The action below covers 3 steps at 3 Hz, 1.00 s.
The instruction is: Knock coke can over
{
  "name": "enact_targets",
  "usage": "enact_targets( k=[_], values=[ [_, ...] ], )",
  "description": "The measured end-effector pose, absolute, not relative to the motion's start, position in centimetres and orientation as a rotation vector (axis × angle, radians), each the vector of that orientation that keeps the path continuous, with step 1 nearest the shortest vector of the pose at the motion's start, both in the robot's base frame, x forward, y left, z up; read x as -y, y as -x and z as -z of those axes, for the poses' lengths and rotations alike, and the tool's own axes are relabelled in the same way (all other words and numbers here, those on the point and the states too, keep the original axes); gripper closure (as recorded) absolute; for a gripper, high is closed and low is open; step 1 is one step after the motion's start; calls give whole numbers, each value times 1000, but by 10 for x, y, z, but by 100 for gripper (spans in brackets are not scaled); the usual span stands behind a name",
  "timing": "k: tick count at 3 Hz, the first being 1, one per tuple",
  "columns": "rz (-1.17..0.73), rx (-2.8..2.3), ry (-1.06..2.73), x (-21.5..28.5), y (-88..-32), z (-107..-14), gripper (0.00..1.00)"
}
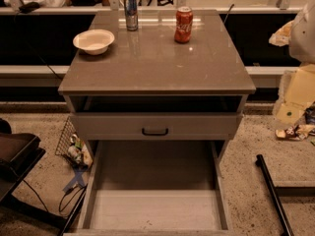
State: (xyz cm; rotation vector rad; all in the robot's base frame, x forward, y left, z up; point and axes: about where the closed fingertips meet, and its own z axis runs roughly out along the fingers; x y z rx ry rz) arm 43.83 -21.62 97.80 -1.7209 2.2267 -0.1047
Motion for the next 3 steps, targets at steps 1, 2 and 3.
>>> enact_targets(
  k=[1,2,3],
  values=[
    [105,-2227,1721,216,-438,-978,0],
    [154,-2219,1651,223,-450,-981,0],
    [150,-2250,1470,247,-471,-968,0]
  ],
)
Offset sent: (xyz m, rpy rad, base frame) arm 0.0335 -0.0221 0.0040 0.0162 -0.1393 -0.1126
